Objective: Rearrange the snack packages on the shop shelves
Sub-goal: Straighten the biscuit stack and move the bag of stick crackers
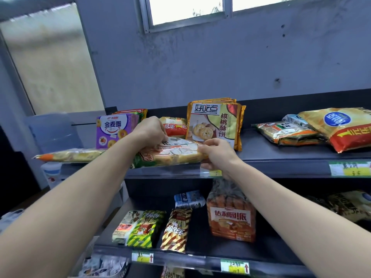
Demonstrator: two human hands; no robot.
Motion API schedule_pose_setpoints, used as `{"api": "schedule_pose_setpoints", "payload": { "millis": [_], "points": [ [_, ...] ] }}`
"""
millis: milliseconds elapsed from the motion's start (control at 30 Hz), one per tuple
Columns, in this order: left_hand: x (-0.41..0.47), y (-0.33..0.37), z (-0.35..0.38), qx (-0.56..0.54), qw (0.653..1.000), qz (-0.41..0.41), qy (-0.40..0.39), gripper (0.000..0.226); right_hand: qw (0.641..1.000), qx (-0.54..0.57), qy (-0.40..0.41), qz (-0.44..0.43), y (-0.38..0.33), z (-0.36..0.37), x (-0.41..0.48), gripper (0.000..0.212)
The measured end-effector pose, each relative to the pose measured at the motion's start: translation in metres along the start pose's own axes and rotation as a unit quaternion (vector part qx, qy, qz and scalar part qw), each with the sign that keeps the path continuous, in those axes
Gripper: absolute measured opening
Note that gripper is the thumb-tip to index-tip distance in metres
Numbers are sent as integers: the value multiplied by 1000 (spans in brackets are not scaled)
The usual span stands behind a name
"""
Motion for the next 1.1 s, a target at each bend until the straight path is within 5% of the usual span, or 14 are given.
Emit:
{"api": "schedule_pose_setpoints", "payload": {
  "millis": [233,400,667,1100],
  "points": [
    [-38,-2,10,-66,996,-42,-31,13,992,113,29,46,4,-5,0,54],
    [-64,3,14,-127,974,-86,-164,16,994,96,21,51,8,-4,-9,57],
    [-91,14,35,-297,910,-99,-273,16,994,105,11,28,7,-31,-36,9],
    [-125,75,123,-310,873,-45,-374,21,994,95,51,19,44,-132,-108,22]
  ]
}}
Point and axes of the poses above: each hand's wrist, its own x-axis towards the middle knuckle, its own z-axis out of the palm, y = z × x, the point moved 1 cm from there along x, towards the middle knuckle, and after that the axes turned 7 degrees about -z, right-handed, at the moved point
